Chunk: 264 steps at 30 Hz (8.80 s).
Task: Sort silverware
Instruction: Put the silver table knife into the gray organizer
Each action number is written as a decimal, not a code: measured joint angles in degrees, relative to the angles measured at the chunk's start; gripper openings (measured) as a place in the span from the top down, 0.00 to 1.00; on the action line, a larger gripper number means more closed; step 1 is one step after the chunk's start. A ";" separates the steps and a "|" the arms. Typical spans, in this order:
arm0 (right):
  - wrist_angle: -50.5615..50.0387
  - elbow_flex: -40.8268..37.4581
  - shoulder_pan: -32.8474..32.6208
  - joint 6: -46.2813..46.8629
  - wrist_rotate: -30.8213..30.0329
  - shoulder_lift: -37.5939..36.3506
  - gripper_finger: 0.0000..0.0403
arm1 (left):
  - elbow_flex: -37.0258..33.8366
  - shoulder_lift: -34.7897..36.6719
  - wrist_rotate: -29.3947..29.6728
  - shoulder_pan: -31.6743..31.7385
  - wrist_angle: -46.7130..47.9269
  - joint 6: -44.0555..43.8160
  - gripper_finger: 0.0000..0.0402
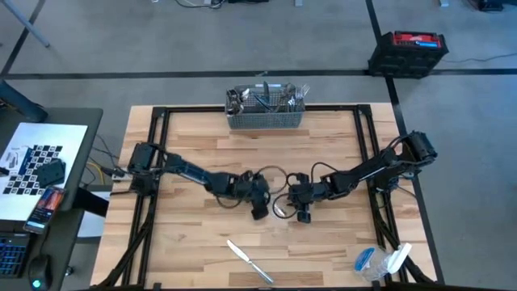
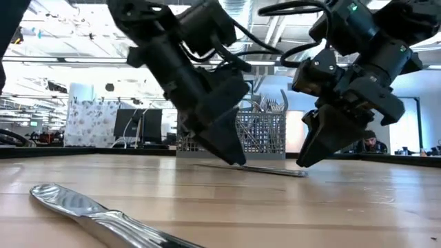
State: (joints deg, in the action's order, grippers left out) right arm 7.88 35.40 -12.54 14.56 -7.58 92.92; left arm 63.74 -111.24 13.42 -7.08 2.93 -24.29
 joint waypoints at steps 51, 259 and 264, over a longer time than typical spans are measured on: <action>3.09 4.34 8.62 4.46 0.45 -2.64 0.75 | -0.96 3.78 7.09 2.07 4.77 16.55 0.66; -3.41 4.39 0.51 -1.85 6.33 3.41 0.75 | 8.58 -10.43 -14.76 -6.92 1.81 12.20 1.00; -9.84 4.37 3.63 -3.45 6.17 -1.40 0.75 | 9.37 -10.67 -14.64 1.67 -1.15 17.65 1.00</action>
State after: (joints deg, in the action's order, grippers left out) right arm -1.96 39.77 -8.91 11.11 -1.42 91.53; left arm 73.11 -121.91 -1.22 -5.41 1.78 -6.65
